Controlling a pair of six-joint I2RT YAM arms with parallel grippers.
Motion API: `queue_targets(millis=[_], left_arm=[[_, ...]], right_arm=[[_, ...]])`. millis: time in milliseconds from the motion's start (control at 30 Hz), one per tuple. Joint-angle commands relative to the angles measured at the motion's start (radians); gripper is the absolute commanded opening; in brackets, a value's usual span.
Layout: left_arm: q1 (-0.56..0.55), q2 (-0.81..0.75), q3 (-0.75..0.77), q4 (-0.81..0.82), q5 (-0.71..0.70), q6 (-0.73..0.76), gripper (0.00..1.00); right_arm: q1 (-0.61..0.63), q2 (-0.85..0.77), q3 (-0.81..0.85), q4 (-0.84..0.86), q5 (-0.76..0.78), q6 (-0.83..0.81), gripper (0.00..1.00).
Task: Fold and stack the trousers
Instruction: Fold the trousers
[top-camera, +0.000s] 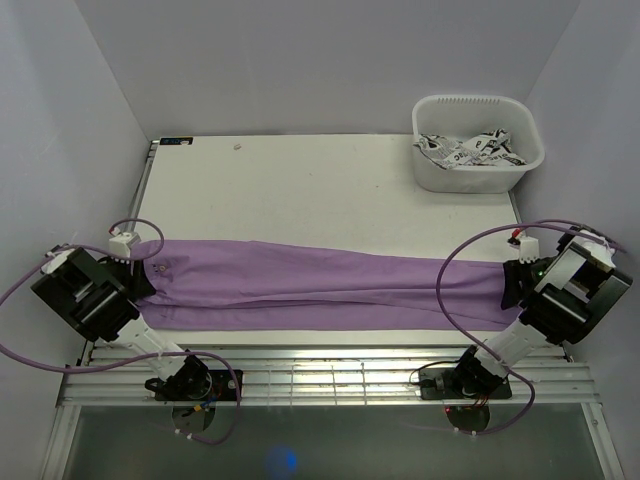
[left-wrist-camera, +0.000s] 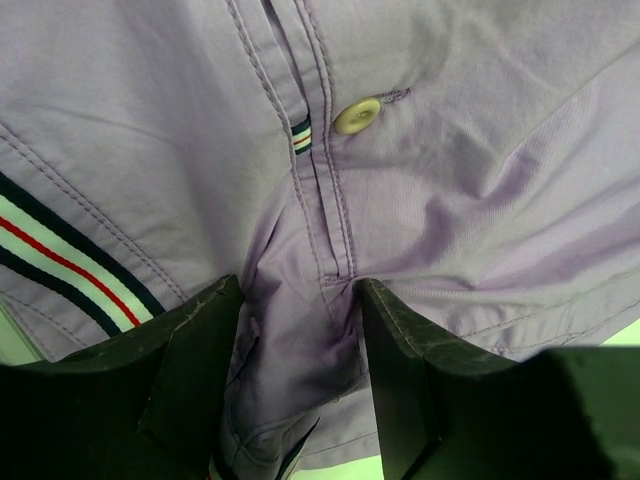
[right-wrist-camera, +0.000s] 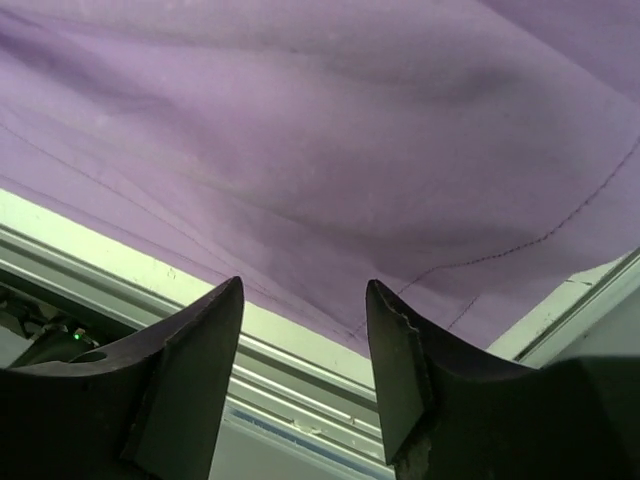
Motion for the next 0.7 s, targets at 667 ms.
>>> queue_targets(millis=[667], left_arm=[[0.009,-0.120,0.141,-0.206,0.171,0.067,0.67]], right_arm=[[-0.083,-0.089,-0.018,0.110,0.025,0.154,0.53]])
